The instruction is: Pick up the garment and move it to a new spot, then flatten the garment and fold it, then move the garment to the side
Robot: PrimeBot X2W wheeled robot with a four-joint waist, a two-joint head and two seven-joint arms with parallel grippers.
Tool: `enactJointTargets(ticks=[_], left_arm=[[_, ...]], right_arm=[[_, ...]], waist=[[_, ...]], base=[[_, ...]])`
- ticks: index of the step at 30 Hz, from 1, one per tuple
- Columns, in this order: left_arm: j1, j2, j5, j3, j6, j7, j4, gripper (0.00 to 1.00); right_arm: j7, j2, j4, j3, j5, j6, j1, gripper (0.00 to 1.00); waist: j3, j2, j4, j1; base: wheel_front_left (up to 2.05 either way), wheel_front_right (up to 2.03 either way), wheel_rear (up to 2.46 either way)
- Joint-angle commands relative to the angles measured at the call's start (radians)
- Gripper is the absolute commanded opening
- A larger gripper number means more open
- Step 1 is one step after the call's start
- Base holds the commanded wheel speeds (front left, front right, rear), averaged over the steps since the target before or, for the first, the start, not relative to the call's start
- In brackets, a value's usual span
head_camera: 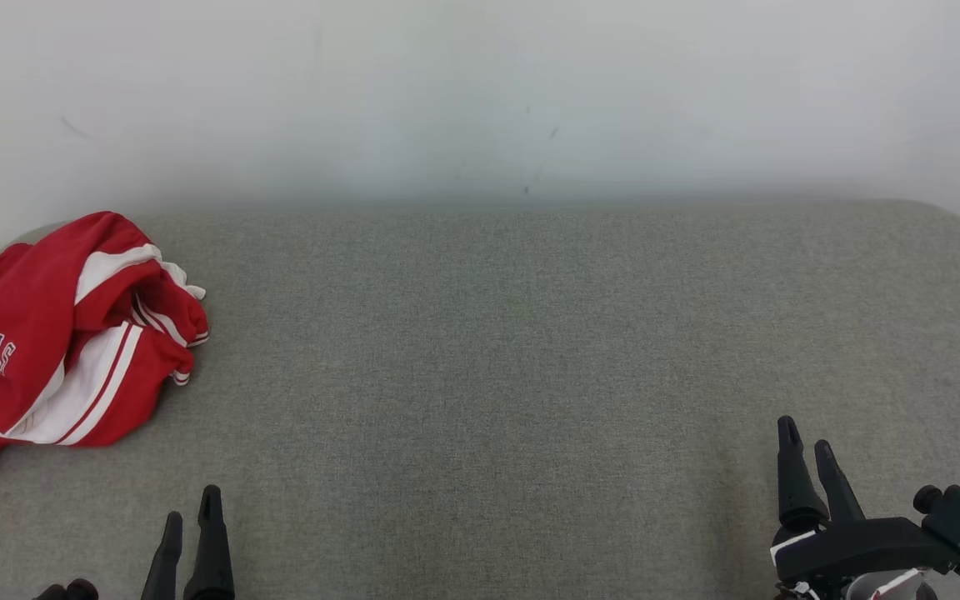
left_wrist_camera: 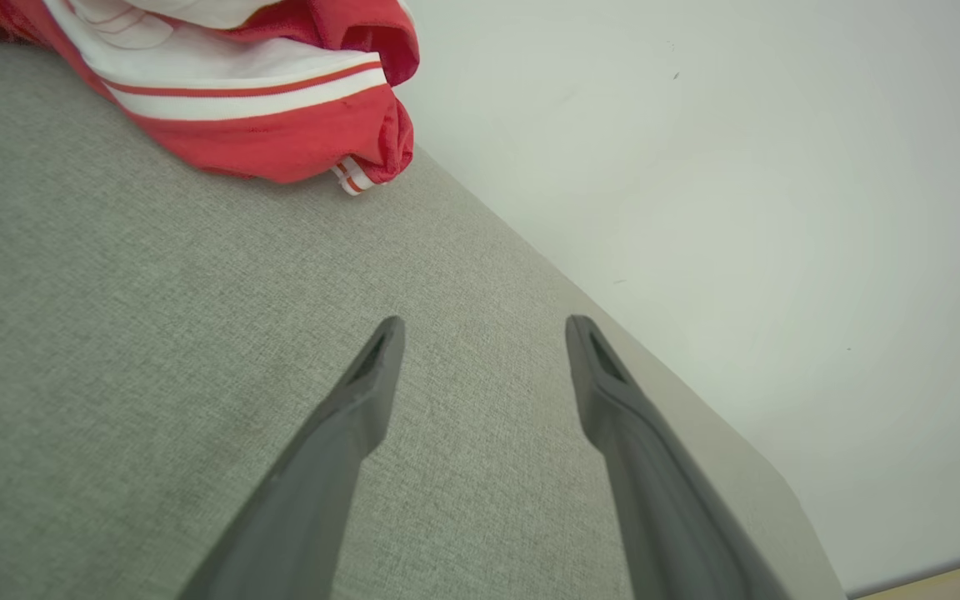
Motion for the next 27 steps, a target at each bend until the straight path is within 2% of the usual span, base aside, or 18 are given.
enactJointTargets(ticks=[1,19,27], left_arm=[[0.005,0.01,0.048,-0.003,0.01,-0.012,-0.021,1.0],[0.032,0.031,0.268,-0.018,0.077,-0.061,0.02,1.0],[0.035,0.037,0.325,-0.026,0.075,-0.077,0.045,1.0]], right_arm=[[-0.014,-0.01,-0.015,0.012,-0.051,0.0,-0.007,1.0],[-0.071,-0.006,0.056,0.049,-0.287,0.0,-0.004,1.0],[-0.083,-0.002,0.095,0.062,-0.348,0.0,-0.021,1.0]], waist=[[-0.001,0.0,0.0,0.0],[-0.017,0.0,0.003,0.0],[-0.026,0.0,0.002,0.0]], base=[[0.0,0.0,0.0],[0.0,0.0,0.0],[0.0,0.0,0.0]])
